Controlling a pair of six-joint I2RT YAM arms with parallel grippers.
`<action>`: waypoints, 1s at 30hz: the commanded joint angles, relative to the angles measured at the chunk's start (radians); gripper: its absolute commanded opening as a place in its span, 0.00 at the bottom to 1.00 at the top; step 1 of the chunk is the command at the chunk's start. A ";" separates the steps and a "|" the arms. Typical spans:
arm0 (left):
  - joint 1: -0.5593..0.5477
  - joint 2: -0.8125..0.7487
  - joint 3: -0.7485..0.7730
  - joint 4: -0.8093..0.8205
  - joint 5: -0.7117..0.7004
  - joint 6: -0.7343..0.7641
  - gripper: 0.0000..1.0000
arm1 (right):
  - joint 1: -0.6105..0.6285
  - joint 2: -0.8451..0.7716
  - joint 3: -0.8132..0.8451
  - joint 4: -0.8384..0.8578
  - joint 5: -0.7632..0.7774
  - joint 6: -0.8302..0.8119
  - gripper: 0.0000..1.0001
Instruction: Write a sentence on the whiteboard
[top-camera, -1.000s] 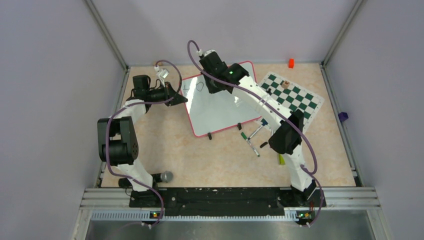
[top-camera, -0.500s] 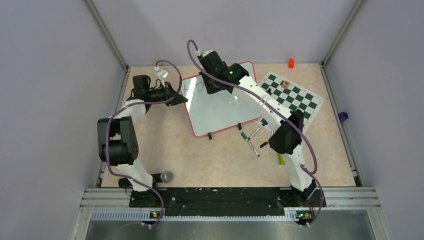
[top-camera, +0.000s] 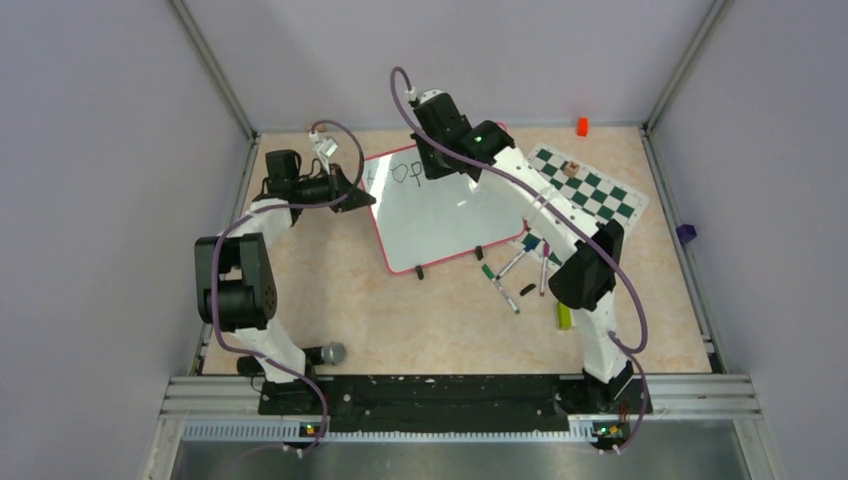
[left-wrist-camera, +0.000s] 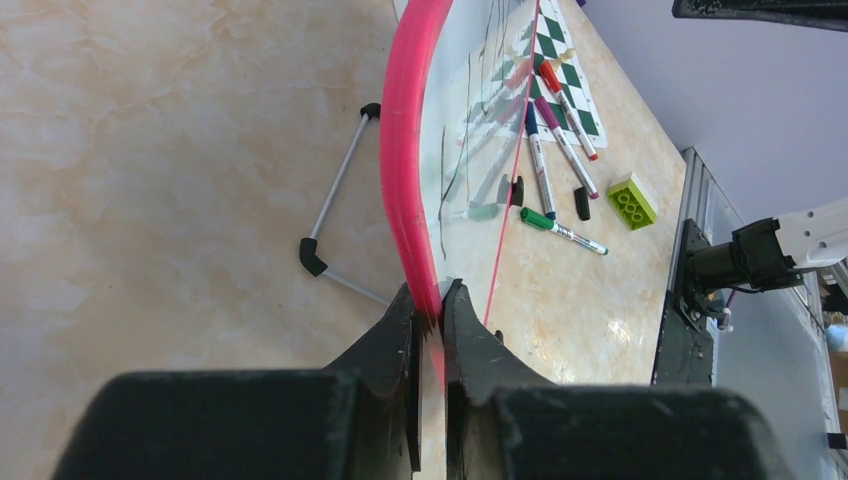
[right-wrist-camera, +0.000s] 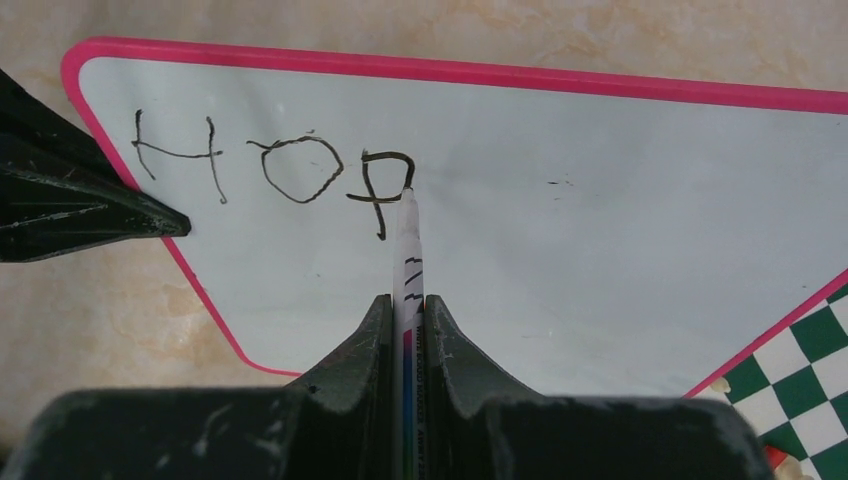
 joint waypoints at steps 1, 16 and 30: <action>-0.033 0.028 -0.021 -0.031 -0.138 0.150 0.00 | -0.019 -0.055 -0.007 0.028 0.043 0.001 0.00; -0.032 0.029 -0.020 -0.030 -0.138 0.150 0.00 | -0.034 -0.002 0.034 0.027 0.050 -0.002 0.00; -0.032 0.031 -0.020 -0.030 -0.138 0.149 0.00 | -0.036 0.036 0.044 0.026 0.066 -0.009 0.00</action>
